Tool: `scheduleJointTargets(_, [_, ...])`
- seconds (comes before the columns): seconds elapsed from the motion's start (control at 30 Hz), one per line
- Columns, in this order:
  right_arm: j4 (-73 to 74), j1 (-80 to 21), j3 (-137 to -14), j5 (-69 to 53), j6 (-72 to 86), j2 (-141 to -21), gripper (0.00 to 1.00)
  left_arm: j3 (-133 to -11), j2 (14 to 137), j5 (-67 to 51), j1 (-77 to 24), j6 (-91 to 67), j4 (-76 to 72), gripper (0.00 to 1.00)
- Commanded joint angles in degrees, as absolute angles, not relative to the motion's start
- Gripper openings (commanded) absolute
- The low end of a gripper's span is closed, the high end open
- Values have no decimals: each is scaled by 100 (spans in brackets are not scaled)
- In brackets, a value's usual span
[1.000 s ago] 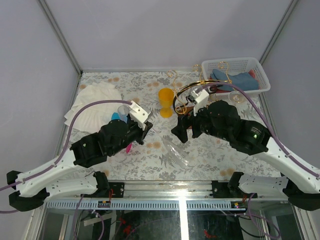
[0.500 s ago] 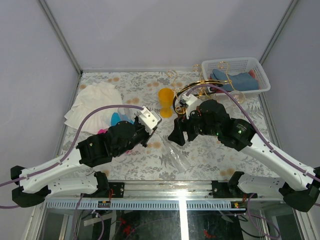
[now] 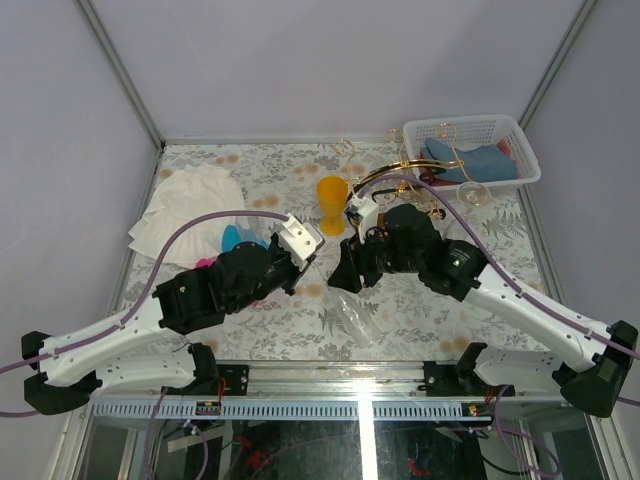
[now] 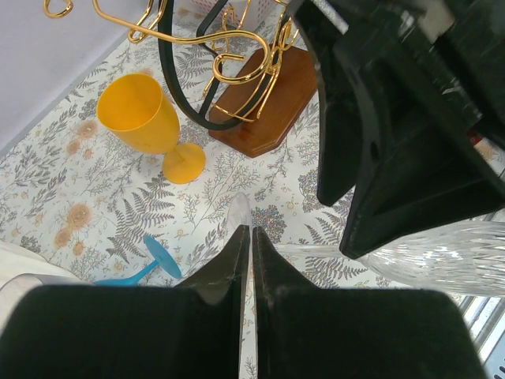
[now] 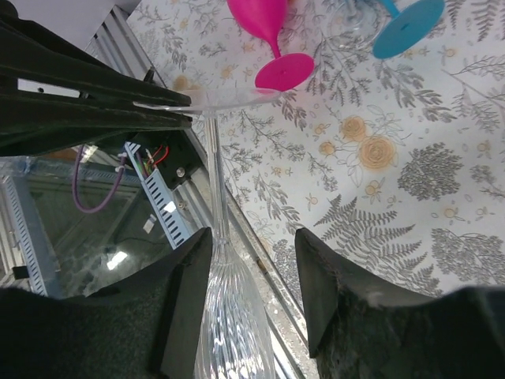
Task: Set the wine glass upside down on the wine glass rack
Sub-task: Turn the wine glass upside down at the wine rack.
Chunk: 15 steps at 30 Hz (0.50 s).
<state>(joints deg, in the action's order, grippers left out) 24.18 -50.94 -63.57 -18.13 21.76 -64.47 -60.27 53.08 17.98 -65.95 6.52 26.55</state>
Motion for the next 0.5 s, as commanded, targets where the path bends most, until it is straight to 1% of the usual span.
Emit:
scheduleJointTargets(0.0, [1635,-5069,-6111,-2350,2462,-6449,51,-5970,5272,1840,-6625,707,2224,0])
scheduleJointTargets(0.13, [1294,-5079,-5949,-2616,2539,-6494,44,-5950,5265,1949,-6627,698,2224,0])
scheduleJointTargets(0.33, [1128,-5157,-5939,-2726,2604,-6621,36,-5955,5306,1987,-6624,710,2232,0])
scheduleJointTargets(0.47, [1204,-5183,-5993,-2680,2555,-6676,26,-5929,5238,2083,-6623,678,2232,0])
